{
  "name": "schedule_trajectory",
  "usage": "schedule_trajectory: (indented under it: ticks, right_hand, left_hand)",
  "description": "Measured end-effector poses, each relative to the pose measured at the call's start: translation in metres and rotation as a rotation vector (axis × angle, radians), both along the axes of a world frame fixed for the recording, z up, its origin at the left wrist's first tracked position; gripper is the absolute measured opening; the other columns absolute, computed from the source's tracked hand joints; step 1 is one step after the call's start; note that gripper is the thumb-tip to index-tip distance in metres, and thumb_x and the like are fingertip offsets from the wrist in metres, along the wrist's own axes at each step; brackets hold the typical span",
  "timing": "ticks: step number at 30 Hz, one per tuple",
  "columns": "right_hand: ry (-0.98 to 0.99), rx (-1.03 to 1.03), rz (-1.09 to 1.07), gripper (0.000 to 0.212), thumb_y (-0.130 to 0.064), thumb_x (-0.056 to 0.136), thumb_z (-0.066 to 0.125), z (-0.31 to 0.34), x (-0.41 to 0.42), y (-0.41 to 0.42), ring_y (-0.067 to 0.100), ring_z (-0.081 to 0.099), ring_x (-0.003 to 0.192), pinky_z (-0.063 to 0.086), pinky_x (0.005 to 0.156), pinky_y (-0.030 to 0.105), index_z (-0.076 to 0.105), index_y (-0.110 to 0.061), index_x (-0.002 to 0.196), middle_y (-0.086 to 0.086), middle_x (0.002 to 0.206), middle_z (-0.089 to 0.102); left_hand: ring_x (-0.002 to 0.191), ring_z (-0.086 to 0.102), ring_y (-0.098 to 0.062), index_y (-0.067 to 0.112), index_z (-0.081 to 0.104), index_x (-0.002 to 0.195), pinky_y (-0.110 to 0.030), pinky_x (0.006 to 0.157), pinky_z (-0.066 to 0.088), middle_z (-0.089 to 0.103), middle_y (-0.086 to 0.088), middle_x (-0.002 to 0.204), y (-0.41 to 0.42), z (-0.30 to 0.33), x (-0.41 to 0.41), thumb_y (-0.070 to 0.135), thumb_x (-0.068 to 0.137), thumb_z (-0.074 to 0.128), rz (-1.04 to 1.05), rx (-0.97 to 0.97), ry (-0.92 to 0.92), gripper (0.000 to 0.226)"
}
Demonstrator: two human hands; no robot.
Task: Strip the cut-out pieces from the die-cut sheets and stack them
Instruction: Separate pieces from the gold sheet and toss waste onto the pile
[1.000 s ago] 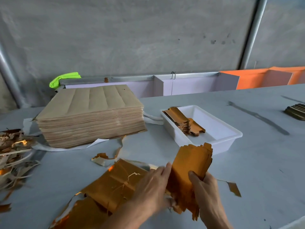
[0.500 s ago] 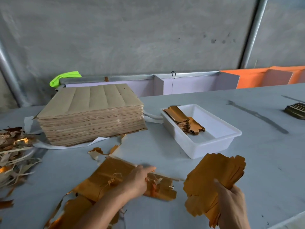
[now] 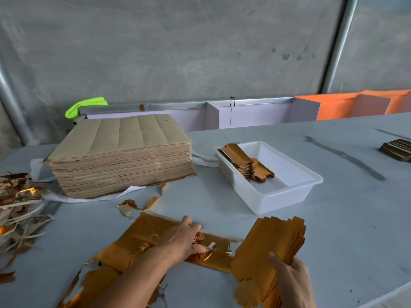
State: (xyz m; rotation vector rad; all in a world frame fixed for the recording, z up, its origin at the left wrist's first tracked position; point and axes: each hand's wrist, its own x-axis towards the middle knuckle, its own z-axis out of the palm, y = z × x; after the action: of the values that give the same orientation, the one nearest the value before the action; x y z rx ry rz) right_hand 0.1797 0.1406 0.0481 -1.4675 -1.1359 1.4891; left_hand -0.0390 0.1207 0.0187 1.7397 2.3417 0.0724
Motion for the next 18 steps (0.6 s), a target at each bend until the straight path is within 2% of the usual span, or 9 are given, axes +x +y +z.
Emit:
schedule_trajectory:
  ticks: [2, 5, 7, 9, 11, 13, 16, 17, 18]
  right_hand:
    - [0.002, 0.002, 0.016, 0.023, -0.012, 0.095, 0.053, -0.003, -0.001, 0.001, 0.022, 0.050, 0.067, 0.040, 0.064, 0.037, 0.048, -0.018, 0.073, 0.004, 0.073, 0.054]
    - [0.004, -0.016, 0.028, 0.005, -0.015, 0.096, 0.052, -0.007, -0.003, 0.002, 0.023, 0.051, 0.072, 0.042, 0.073, 0.041, 0.049, -0.010, 0.095, 0.005, 0.079, 0.055]
    - [0.001, -0.017, 0.037, 0.010, -0.016, 0.096, 0.051, -0.010, -0.005, 0.003, 0.029, 0.054, 0.080, 0.044, 0.078, 0.044, 0.049, -0.009, 0.104, 0.009, 0.089, 0.059]
    - [-0.007, 0.000, 0.044, 0.006, -0.014, 0.096, 0.051, -0.013, -0.006, 0.006, 0.029, 0.056, 0.077, 0.045, 0.068, 0.039, 0.052, -0.009, 0.095, 0.010, 0.085, 0.061]
    - [-0.042, 0.020, 0.032, 0.015, -0.011, 0.095, 0.052, -0.020, -0.009, 0.012, 0.028, 0.055, 0.069, 0.045, 0.060, 0.037, 0.055, -0.007, 0.080, 0.011, 0.075, 0.060]
    - [-0.060, 0.063, 0.020, 0.018, -0.009, 0.094, 0.050, -0.023, -0.016, 0.015, 0.031, 0.055, 0.065, 0.050, 0.066, 0.046, 0.059, -0.003, 0.080, 0.015, 0.070, 0.058]
    - [-0.032, 0.118, 0.031, 0.016, -0.005, 0.092, 0.048, -0.021, -0.039, 0.016, 0.020, 0.064, 0.053, 0.052, 0.052, 0.024, 0.064, -0.003, 0.086, 0.005, 0.058, 0.067]
    - [-0.019, 0.132, 0.052, 0.016, -0.005, 0.091, 0.048, -0.021, -0.049, 0.015, 0.019, 0.067, 0.056, 0.054, 0.053, 0.026, 0.064, -0.006, 0.088, 0.005, 0.061, 0.069]
    - [-0.008, 0.142, 0.089, 0.016, -0.005, 0.091, 0.048, -0.020, -0.059, 0.014, 0.023, 0.068, 0.065, 0.058, 0.062, 0.034, 0.064, -0.008, 0.089, 0.008, 0.069, 0.071]
  left_hand:
    - [0.102, 0.050, -0.015, 0.025, 0.043, 0.126, -0.027, 0.079, 0.046, 0.041, 0.001, 0.121, 0.004, 0.002, -0.004, 0.049, 0.086, 0.061, 0.005, 0.011, -0.029, 0.051]
    - [0.091, 0.053, -0.010, 0.025, 0.055, 0.102, -0.023, 0.072, 0.043, 0.053, 0.006, 0.103, 0.002, 0.003, -0.012, 0.045, 0.080, 0.069, 0.067, 0.084, -0.106, 0.033]
    - [0.081, 0.054, -0.006, 0.028, 0.057, 0.083, -0.020, 0.065, 0.041, 0.057, 0.009, 0.088, -0.002, 0.004, -0.021, 0.039, 0.082, 0.070, 0.085, 0.121, -0.141, 0.017]
    - [0.075, 0.053, -0.003, 0.030, 0.054, 0.074, -0.017, 0.060, 0.038, 0.054, 0.010, 0.082, -0.006, 0.004, -0.030, 0.033, 0.086, 0.066, 0.118, 0.164, -0.188, 0.017]
    - [0.070, 0.053, -0.002, 0.029, 0.055, 0.077, -0.014, 0.054, 0.037, 0.056, 0.009, 0.078, -0.012, 0.007, -0.040, 0.029, 0.091, 0.061, 0.203, 0.268, -0.335, 0.015]
    - [0.063, 0.053, -0.001, 0.026, 0.060, 0.085, -0.016, 0.052, 0.038, 0.059, 0.011, 0.070, -0.017, 0.013, -0.047, 0.027, 0.095, 0.055, 0.289, 0.375, -0.559, 0.011]
    - [0.049, 0.043, -0.003, 0.022, 0.061, 0.091, -0.018, 0.048, 0.038, 0.048, 0.008, 0.058, -0.024, 0.021, -0.045, 0.027, 0.098, 0.049, 0.351, 0.431, -0.890, 0.015]
    - [0.048, 0.041, -0.004, 0.021, 0.061, 0.091, -0.019, 0.047, 0.038, 0.044, 0.006, 0.058, -0.026, 0.024, -0.041, 0.028, 0.098, 0.048, 0.348, 0.431, -0.927, 0.016]
    - [0.047, 0.041, -0.003, 0.020, 0.061, 0.092, -0.018, 0.046, 0.037, 0.043, 0.006, 0.056, -0.026, 0.025, -0.035, 0.029, 0.098, 0.048, 0.337, 0.430, -0.935, 0.017]
